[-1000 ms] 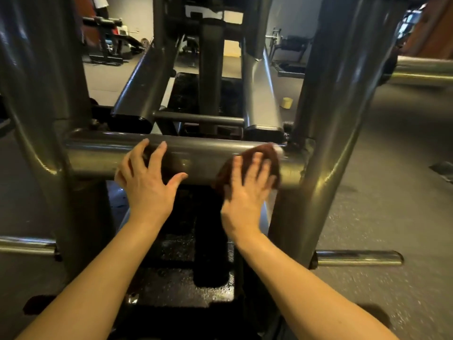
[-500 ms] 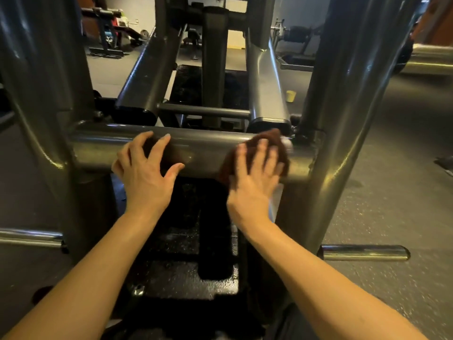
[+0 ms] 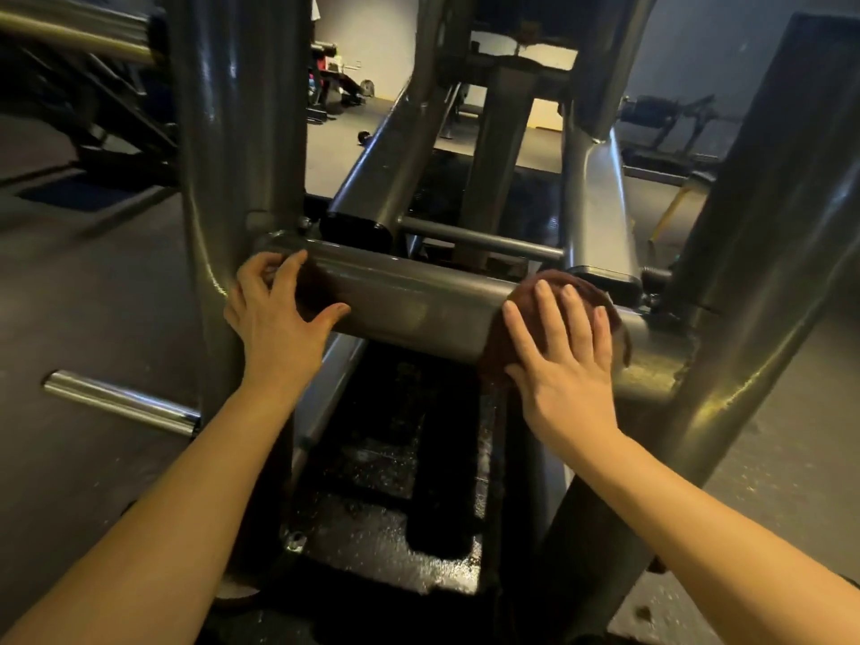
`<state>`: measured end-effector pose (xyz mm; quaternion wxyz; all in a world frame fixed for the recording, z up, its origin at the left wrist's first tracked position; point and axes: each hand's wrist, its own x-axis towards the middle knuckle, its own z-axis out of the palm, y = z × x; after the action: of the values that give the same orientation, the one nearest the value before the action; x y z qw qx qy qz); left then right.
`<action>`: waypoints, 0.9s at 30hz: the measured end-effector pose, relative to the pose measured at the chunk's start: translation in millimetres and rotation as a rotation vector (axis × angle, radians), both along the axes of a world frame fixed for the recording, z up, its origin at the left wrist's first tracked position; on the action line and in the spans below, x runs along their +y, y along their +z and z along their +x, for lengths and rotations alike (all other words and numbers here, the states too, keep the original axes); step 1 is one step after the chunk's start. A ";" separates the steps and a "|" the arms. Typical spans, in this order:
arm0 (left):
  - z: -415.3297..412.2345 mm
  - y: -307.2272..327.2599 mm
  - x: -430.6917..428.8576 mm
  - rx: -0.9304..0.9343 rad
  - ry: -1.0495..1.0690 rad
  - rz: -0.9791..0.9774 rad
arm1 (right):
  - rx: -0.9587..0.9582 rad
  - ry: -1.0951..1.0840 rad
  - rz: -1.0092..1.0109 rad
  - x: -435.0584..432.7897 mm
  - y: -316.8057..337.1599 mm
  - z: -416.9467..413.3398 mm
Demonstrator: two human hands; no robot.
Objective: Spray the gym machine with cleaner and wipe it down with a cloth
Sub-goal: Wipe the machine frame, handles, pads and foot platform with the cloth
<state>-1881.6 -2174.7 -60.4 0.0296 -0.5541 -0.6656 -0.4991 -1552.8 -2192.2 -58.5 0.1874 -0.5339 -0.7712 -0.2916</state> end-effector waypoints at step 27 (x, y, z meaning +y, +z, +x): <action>20.8 62.0 -47.7 -0.604 -0.418 -0.045 | 1.379 0.460 -1.046 0.7 129.5 -179.5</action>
<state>-1860.8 -2222.5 1.6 -0.2833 -0.5063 -0.5273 -0.6207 -1732.4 -2191.4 71.0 0.3956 -0.4396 -0.6095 0.5279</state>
